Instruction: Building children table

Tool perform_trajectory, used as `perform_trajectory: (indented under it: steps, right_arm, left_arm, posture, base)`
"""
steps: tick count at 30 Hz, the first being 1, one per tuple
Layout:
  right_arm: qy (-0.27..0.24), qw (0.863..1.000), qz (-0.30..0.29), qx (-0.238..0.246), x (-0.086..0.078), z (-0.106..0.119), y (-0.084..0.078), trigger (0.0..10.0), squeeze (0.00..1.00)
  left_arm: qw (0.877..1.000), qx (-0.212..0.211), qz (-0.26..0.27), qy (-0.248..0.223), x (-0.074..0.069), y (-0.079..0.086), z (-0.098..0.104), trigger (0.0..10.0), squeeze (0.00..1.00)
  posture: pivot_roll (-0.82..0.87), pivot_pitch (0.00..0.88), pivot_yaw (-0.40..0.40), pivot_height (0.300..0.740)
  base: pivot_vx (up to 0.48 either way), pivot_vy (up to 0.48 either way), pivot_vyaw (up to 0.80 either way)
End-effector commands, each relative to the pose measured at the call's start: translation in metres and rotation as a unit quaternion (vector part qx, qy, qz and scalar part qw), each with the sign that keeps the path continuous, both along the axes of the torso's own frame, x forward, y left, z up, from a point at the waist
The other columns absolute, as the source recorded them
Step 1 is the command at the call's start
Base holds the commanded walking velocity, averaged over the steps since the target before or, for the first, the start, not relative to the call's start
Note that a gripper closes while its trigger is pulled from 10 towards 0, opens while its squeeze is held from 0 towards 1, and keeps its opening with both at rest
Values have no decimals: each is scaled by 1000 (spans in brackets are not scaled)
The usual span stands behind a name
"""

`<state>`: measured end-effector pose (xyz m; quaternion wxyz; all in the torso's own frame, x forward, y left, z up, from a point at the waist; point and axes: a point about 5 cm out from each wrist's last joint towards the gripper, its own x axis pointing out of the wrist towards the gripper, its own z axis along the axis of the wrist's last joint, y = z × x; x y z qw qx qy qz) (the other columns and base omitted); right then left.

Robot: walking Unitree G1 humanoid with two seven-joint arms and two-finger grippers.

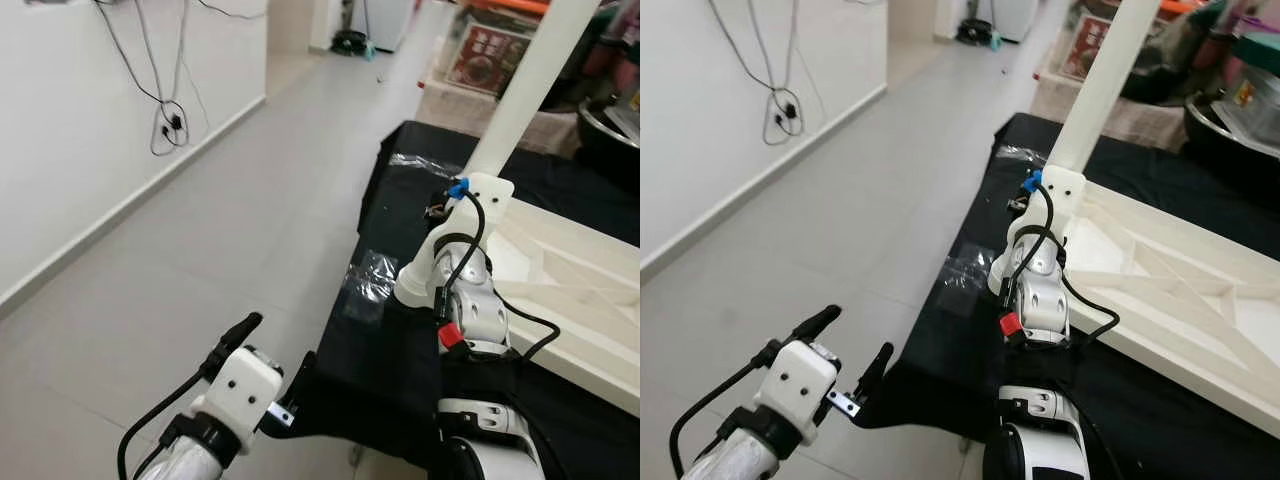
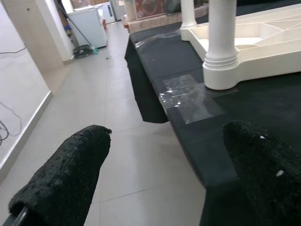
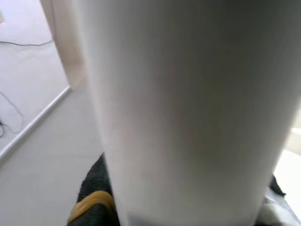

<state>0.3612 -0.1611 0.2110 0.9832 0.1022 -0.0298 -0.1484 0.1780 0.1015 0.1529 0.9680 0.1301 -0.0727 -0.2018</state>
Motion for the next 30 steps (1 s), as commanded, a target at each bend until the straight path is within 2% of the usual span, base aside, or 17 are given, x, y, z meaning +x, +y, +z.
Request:
perform_trajectory:
  steps: [1,4,5,10,16,17,18,19,20,22,23,25,26,27,28,29,30]
  right_arm:
    - [-18,999,24,36,1,5,7,10000,1000]
    - [-50,997,38,35,2,16,10,10000,1000]
    - [-72,996,48,19,7,26,3,10000,0]
    - [-111,991,72,-8,20,46,-19,10000,0]
    - [-138,978,156,19,26,57,-22,10000,0]
    - [-147,966,212,34,26,58,-18,10000,0]
    - [-139,936,320,45,24,54,-11,10000,0]
    - [-139,936,320,45,24,54,-11,10000,0]
    - [-129,886,444,35,15,47,-2,10000,0]
    - [-97,796,597,24,-2,33,9,10000,0]
    - [-97,796,597,24,-2,33,9,10000,0]
    - [-60,707,705,3,-17,18,14,10000,0]
    - [-60,707,705,3,-17,18,14,10000,0]
    - [-47,680,732,-3,-21,13,14,10000,0]
    - [-47,680,732,-3,-21,13,14,10000,0]
    - [-36,666,745,-7,-21,8,16,10000,0]
    - [-36,666,745,-7,-21,8,16,10000,0]
  left_arm:
    - [1000,6,-2,2,0,-1,-3,10000,0]
    - [1000,6,-2,3,0,-1,-3,10000,0]
    - [1000,7,0,6,0,-1,-4,10000,0]
    - [1000,10,6,4,2,-1,-4,10000,0]
    - [1000,10,4,5,1,-1,-5,10000,0]
    - [1000,10,4,5,1,-1,-5,10000,0]
    - [1000,12,3,4,1,-1,-4,10000,0]
    - [1000,12,3,4,1,-1,-4,10000,0]
    - [1000,13,3,4,1,-1,-4,10000,0]
    - [1000,13,3,2,1,-1,-4,10000,0]
    - [1000,13,3,2,1,-1,-4,10000,0]
    - [1000,13,3,2,1,-2,-4,10000,0]
    - [1000,13,3,2,1,-2,-4,10000,0]
    - [1000,13,2,2,1,-2,-4,10000,0]
    - [1000,13,2,2,1,-2,-4,10000,0]
    - [1000,13,2,2,1,-2,-4,10000,0]
    - [1000,13,2,2,1,-2,-4,10000,0]
  posture:
    - [130,93,-130,740]
    - [126,94,-129,740]
    - [127,93,-128,740]
    - [128,96,-128,740]
    - [126,95,-132,740]
    - [123,93,-133,740]
    - [130,95,-134,740]
    - [130,95,-134,740]
    - [132,95,-132,740]
    - [135,95,-135,740]
    - [135,95,-135,740]
    - [139,97,-137,740]
    - [139,97,-137,740]
    - [139,97,-137,740]
    - [139,97,-137,740]
    - [140,98,-137,740]
    - [140,98,-137,740]
  base:
    - [0,0,0]
    - [0,0,0]
    - [0,0,0]
    - [0,0,0]
    - [0,0,0]
    - [0,0,0]
    - [0,0,0]
    - [0,0,0]
    - [0,0,0]
    - [0,0,0]
    - [0,0,0]
    - [0,0,0]
    - [0,0,0]
    - [0,0,0]
    - [0,0,0]
    - [0,0,0]
    - [0,0,0]
